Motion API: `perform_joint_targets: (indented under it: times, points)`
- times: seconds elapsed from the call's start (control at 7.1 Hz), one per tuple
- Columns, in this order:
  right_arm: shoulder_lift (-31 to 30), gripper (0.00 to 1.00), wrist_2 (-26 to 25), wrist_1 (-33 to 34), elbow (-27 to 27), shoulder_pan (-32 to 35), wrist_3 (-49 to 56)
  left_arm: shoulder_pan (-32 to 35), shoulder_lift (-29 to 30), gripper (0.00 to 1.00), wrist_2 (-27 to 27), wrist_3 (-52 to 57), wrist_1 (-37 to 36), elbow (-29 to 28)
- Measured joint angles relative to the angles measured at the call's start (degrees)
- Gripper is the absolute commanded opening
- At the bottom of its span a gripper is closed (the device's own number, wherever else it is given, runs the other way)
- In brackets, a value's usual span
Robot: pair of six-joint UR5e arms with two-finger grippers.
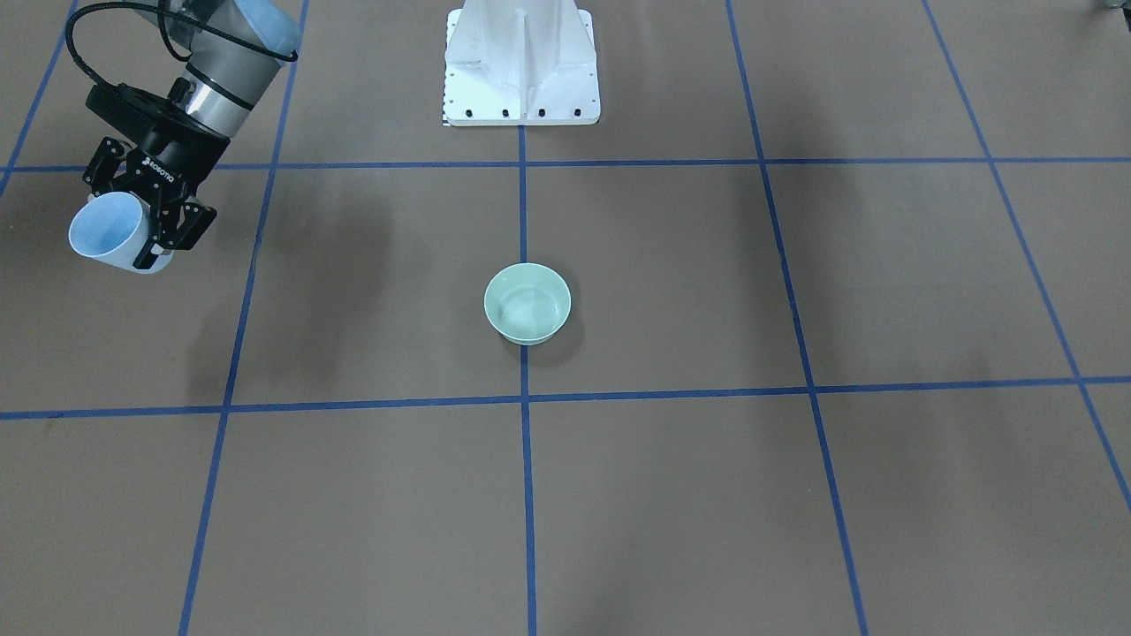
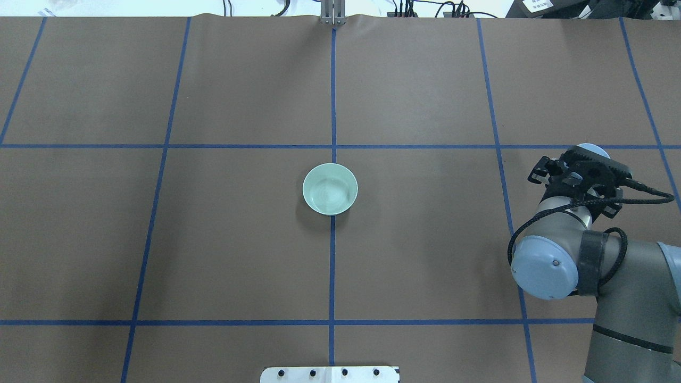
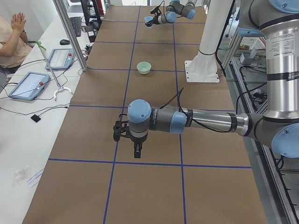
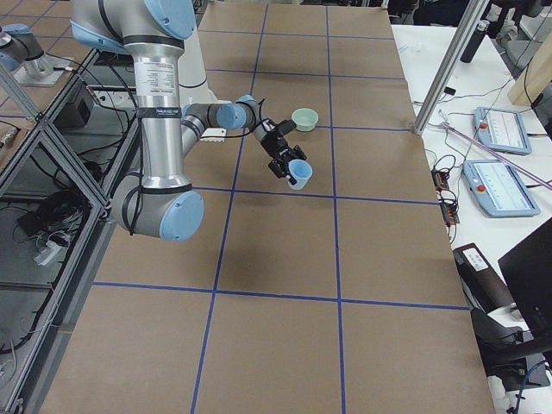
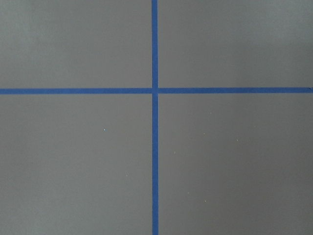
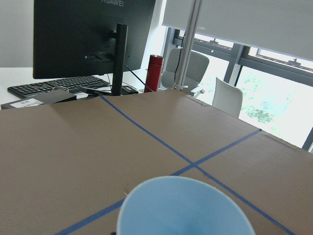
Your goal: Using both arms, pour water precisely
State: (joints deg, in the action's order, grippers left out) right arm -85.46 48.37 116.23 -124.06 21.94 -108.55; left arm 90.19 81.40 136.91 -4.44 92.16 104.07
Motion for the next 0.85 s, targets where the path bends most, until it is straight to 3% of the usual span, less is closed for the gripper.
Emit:
perform_joint_targets:
  times: [0.28,0.56,0.85]
  points:
    - [0.2,0.00,-0.9,-10.4,-0.1,0.6,19.0,1.2,0.1,1.00,-0.9,4.6,-0.2,-0.2]
    - [0.1,0.00,-0.7,-25.2,0.5,1.2,42.1,1.7,0.0,1.00,-1.8,6.4,-0.4,-0.3]
    - [0.5,0.00,2.0,-36.7,1.2,1.3,54.3,2.1,-0.2,1.00,-1.9,6.6,-0.5,-0.4]
